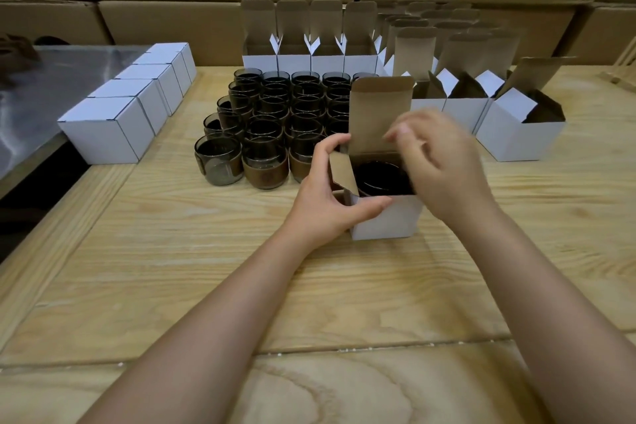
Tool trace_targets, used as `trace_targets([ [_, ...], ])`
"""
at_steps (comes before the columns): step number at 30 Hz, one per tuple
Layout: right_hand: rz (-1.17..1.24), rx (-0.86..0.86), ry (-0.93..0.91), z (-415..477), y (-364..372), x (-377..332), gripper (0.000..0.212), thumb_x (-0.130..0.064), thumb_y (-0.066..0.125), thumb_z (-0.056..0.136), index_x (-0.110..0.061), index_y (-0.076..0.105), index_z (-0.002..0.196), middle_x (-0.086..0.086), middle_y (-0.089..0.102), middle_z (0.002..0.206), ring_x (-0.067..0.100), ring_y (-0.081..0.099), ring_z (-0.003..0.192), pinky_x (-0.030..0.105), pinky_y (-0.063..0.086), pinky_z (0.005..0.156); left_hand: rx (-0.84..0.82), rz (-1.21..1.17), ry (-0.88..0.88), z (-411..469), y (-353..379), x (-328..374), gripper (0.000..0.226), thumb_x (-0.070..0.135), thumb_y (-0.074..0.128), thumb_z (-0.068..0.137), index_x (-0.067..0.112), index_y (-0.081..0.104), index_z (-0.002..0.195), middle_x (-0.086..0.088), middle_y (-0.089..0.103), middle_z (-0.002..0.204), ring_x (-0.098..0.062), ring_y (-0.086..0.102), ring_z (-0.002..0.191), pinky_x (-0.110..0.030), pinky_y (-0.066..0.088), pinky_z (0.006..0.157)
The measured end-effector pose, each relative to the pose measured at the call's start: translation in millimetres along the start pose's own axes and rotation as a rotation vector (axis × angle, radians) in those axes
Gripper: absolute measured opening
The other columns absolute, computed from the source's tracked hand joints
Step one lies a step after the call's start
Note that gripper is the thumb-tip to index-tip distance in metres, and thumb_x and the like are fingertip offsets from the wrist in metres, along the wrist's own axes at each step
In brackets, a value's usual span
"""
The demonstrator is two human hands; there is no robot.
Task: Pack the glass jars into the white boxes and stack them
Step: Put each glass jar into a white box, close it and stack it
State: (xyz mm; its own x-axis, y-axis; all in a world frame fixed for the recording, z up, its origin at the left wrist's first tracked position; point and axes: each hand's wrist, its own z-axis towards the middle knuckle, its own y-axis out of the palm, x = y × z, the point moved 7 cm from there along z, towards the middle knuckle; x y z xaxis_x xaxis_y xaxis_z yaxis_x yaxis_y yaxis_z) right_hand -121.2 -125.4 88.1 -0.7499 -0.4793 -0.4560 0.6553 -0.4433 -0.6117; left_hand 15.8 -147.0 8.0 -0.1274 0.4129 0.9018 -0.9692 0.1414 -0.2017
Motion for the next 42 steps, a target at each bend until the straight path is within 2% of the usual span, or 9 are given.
trace_targets([
  [3, 0.452, 0.361, 0.274, -22.4, -15.5, 40.2, 0.026, -0.015, 0.038, 0.094, -0.020, 0.063, 0.097, -0.009, 0.061, 0.095, 0.000, 0.056, 0.089, 0.016, 0.042, 0.078, -0.004, 0.017, -0.019, -1.1, -0.5, -2.7, 0.096, 0.037, 0.084, 0.064, 0.046, 0.018, 0.133, 0.021, 0.057, 0.118, 0.006, 0.055, 0.110, -0.006, 0.045, 0.081],
  [8, 0.896, 0.216, 0.592, -35.9, 16.9, 64.7, 0.034, -0.010, 0.038, 0.099, -0.031, 0.060, 0.115, -0.007, 0.065, 0.105, 0.000, 0.061, 0.087, 0.016, 0.047, 0.068, 0.012, -0.009, -0.013, -0.9, 0.5, -3.2, 0.079, 0.025, 0.082, 0.071, 0.042, 0.019, 0.114, 0.002, 0.055, 0.121, -0.013, 0.056, 0.116, -0.018, 0.048, 0.089],
  [12, 1.122, 0.148, 0.630, -35.5, 31.0, 60.5, 0.029, -0.019, 0.038, 0.102, -0.027, 0.056, 0.123, 0.000, 0.066, 0.121, 0.014, 0.062, 0.108, 0.033, 0.048, 0.094, -0.005, -0.008, -0.004, -2.1, 2.0, -0.7, 0.077, 0.039, 0.080, 0.067, 0.051, 0.023, 0.119, 0.002, 0.055, 0.128, -0.014, 0.056, 0.118, -0.036, 0.050, 0.097],
  [17, 1.003, -0.012, 0.591, -36.9, 47.1, 48.4, 0.051, -0.008, 0.054, 0.094, -0.026, 0.039, 0.138, -0.010, 0.057, 0.120, 0.008, 0.057, 0.115, 0.029, 0.046, 0.097, -0.039, 0.096, 0.029, -0.4, 5.3, -1.2, 0.057, 0.055, 0.070, 0.069, 0.052, 0.046, 0.121, 0.011, 0.052, 0.129, -0.009, 0.051, 0.122, -0.030, 0.048, 0.098],
  [22, 0.953, -0.063, 0.494, -34.5, 48.2, 46.4, 0.052, -0.003, 0.055, 0.090, -0.032, 0.046, 0.132, -0.011, 0.064, 0.117, 0.010, 0.058, 0.115, 0.030, 0.047, 0.094, -0.027, 0.093, 0.026, 1.2, 5.1, -2.1, 0.049, 0.051, 0.070, 0.070, 0.036, 0.058, 0.115, 0.010, 0.054, 0.122, -0.009, 0.053, 0.118, -0.026, 0.049, 0.093],
  [26, 1.087, -0.039, 0.530, -34.5, 46.9, 46.5, 0.056, -0.042, 0.068, 0.083, -0.030, 0.044, 0.132, 0.009, 0.061, 0.126, 0.029, 0.058, 0.117, 0.052, 0.044, 0.101, -0.054, 0.090, 0.008, 2.9, 4.5, -4.6, 0.050, 0.041, 0.071, 0.076, 0.031, 0.058, 0.123, 0.006, 0.053, 0.130, -0.012, 0.050, 0.124, -0.037, 0.046, 0.102],
  [30, 1.096, -0.017, 0.583, -34.4, 43.9, 45.9, 0.094, -0.077, 0.071, 0.051, -0.019, 0.047, 0.121, 0.020, 0.059, 0.125, 0.039, 0.058, 0.115, 0.057, 0.048, 0.095, -0.081, 0.060, 0.006, 2.5, 5.9, -3.0, 0.052, 0.048, 0.068, 0.076, 0.035, 0.056, 0.124, 0.015, 0.054, 0.130, -0.005, 0.051, 0.123, -0.026, 0.047, 0.097],
  [35, 1.147, 0.003, 0.510, -30.6, 41.8, 48.3, 0.047, -0.051, 0.071, 0.073, -0.022, 0.050, 0.103, -0.009, 0.067, 0.089, 0.010, 0.066, 0.086, 0.031, 0.055, 0.070, -0.082, 0.003, 0.028, 1.9, 6.9, -0.9, 0.049, 0.044, 0.069, 0.076, 0.035, 0.056, 0.123, 0.012, 0.056, 0.130, -0.009, 0.053, 0.123, -0.032, 0.048, 0.099],
  [42, 1.016, -0.117, 0.393, -31.2, 40.1, 45.7, 0.025, -0.014, 0.047, 0.071, -0.021, 0.059, 0.091, -0.012, 0.061, 0.100, 0.011, 0.056, 0.092, 0.029, 0.045, 0.075, -0.069, 0.017, 0.002, 2.1, 5.9, 2.4, 0.048, 0.046, 0.070, 0.073, 0.034, 0.057, 0.117, 0.002, 0.061, 0.122, -0.013, 0.057, 0.116, -0.028, 0.048, 0.097],
])
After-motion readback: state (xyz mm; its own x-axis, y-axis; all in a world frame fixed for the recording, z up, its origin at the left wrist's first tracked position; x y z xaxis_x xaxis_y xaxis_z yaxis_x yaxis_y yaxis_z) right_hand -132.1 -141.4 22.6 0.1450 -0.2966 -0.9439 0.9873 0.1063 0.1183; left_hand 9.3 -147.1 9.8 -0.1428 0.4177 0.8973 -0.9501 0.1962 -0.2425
